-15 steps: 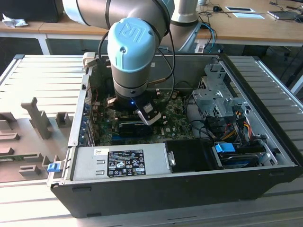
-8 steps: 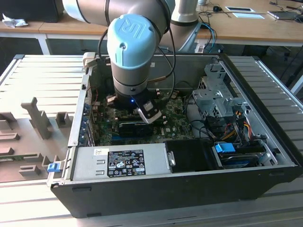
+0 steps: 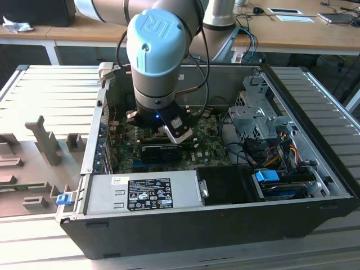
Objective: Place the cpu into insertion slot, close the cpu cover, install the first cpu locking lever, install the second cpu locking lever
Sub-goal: 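Install the second cpu locking lever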
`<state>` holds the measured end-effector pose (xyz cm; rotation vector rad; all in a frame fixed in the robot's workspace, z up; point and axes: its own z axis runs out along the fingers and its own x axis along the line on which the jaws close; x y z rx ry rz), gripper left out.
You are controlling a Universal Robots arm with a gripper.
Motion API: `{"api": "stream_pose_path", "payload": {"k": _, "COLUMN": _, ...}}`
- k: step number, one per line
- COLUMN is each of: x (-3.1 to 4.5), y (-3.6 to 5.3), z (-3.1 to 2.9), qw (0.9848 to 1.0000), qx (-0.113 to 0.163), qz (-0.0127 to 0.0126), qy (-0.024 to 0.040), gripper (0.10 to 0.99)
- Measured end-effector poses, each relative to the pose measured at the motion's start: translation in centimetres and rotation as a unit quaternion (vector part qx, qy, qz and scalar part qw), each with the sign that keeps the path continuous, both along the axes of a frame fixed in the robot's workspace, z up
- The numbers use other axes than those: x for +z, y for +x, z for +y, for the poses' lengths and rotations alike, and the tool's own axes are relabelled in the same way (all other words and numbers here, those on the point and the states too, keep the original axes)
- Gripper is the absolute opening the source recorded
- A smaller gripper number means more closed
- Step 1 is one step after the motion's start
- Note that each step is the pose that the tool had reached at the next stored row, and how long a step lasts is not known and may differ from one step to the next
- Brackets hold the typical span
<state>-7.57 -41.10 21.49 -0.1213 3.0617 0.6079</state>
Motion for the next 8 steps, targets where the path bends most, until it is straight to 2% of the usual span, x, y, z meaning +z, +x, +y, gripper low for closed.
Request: {"api": "stream_pose_path", "payload": {"k": 8, "x": 0.93, "y": 0.00, "z": 0.01, "qw": 1.0000, "qx": 0.000, "qz": -0.0001, "qy": 0.0003, "gripper": 0.106}}
